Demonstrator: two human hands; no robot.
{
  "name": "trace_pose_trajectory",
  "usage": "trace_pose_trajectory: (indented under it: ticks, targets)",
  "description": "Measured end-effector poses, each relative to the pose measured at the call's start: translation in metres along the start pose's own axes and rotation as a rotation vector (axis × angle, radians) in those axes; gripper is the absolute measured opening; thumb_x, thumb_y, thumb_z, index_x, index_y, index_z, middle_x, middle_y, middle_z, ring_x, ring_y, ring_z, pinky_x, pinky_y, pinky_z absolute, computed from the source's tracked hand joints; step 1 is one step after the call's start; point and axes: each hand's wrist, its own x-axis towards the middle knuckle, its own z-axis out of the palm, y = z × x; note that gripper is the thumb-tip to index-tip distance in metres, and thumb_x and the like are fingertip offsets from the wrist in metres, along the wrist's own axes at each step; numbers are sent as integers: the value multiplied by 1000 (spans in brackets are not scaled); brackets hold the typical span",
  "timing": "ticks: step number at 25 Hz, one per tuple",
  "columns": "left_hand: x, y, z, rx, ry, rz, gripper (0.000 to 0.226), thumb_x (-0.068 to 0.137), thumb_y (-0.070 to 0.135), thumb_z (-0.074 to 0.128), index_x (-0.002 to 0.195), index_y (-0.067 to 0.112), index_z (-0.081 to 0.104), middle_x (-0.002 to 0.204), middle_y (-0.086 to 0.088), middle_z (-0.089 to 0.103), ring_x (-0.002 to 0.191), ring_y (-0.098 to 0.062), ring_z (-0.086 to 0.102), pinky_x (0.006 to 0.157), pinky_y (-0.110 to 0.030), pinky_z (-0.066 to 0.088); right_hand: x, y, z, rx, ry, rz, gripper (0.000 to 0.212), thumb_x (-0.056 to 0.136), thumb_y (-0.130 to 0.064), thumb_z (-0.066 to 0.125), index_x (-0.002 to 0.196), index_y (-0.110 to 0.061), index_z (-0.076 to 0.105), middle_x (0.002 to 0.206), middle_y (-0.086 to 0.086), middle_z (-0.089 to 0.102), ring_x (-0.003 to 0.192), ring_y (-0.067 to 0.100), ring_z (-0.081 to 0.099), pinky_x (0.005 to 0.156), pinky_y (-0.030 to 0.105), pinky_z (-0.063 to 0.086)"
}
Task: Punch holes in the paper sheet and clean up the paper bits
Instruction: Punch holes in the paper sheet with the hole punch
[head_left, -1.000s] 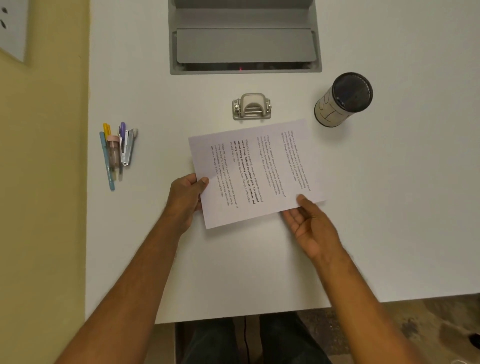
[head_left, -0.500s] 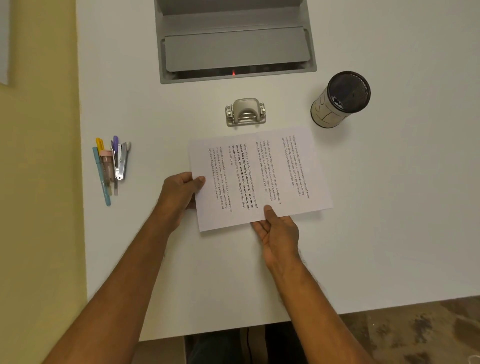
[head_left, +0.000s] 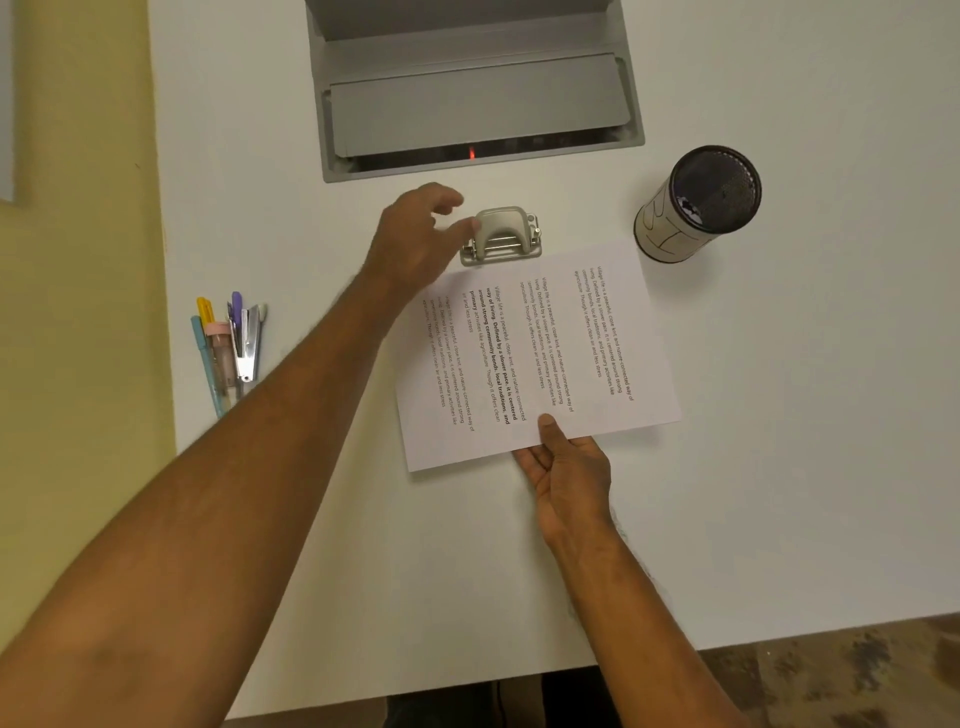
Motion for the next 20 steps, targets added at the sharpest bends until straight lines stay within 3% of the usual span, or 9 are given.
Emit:
trace_pose_trajectory:
  ticks: [4,9,12,16,20]
  targets:
    - [19,0,10,-92,-76,-7,38,95,40,70,128,20,68,129,3,68,107,-11,59,89,-25,45,0,0,3,13,6,9,27,98,-3,67,125,-7,69,117,13,77,105,26,75,83,39,65]
    - [25,5,22,-170,-76,9,23,95,35,70,111,20,76,107,11,68,100,-10,61,89,-26,49,1,0,8,28,11,19,31,97,-3,68,128,-4,66,120,16,76,103,27,76,82,39,66]
    - [25,6,24,-189,-52,10,22,96,32,69,110,17,77,107,7,71,99,-12,63,89,-26,52,2,1,11,23,26,28,23,96,-3,69,119,-4,69,116,16,77,98,25,76,78,37,67]
    - [24,6,24,-224,-46,-18,25,97,30,69,114,14,77,114,-1,75,103,-18,66,77,-16,51,4,1,16,21,31,39,11,96,-3,69,105,-10,70,108,12,79,90,21,78,75,35,67]
    - [24,8,23,-248,-62,-39,27,96,30,70,115,13,78,116,-3,75,108,-21,66,97,-33,56,6,1,20,19,41,38,11,96,-3,70,104,-10,70,104,11,79,89,21,78,74,35,67]
